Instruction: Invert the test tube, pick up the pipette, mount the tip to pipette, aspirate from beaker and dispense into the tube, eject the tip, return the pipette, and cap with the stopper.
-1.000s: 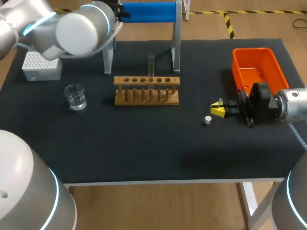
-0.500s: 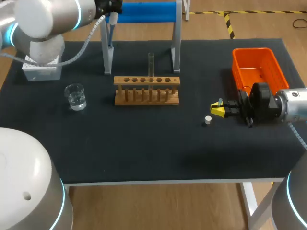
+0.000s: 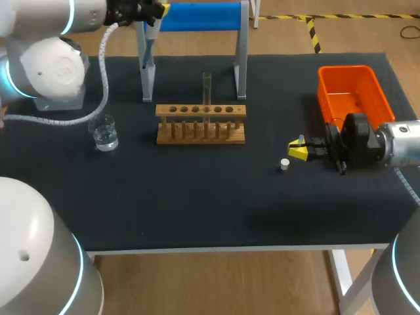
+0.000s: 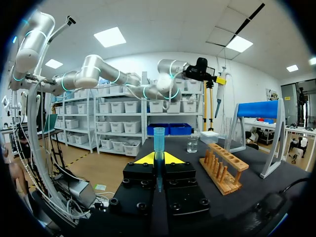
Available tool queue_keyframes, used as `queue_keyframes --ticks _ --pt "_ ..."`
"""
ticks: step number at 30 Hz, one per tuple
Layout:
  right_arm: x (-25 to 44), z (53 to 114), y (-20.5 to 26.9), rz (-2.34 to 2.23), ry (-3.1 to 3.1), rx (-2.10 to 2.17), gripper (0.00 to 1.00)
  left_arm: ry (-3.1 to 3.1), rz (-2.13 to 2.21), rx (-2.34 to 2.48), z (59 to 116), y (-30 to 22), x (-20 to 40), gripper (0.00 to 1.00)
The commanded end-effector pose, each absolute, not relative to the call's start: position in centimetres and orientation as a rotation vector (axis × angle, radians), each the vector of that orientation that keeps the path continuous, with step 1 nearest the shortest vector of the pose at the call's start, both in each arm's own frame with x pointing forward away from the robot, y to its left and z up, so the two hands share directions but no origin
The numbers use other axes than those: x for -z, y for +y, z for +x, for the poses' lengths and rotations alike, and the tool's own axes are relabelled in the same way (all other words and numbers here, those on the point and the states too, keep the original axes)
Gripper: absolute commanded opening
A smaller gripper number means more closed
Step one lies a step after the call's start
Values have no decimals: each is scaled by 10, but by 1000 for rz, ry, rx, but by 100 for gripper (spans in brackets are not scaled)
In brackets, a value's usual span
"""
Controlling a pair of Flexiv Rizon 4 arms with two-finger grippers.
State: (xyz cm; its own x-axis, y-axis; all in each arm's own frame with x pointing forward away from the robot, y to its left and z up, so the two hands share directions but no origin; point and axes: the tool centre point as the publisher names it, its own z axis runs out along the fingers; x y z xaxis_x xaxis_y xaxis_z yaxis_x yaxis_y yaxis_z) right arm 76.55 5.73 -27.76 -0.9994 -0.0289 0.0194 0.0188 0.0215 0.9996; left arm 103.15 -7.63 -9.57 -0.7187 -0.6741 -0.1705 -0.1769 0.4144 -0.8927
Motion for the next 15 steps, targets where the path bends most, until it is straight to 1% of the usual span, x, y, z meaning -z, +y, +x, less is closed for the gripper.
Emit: queue_keyframes --ticks 1,8,15 --pt "278 765 57 11 -2222 2175 0 2668 -292 1628 1007 -61 93 0" --pt "278 765 57 11 -2222 2175 0 2680 -176 1822 987 -60 103 0" --pt "278 765 57 11 -2222 2175 0 2708 -162 1764 983 -61 106 0"
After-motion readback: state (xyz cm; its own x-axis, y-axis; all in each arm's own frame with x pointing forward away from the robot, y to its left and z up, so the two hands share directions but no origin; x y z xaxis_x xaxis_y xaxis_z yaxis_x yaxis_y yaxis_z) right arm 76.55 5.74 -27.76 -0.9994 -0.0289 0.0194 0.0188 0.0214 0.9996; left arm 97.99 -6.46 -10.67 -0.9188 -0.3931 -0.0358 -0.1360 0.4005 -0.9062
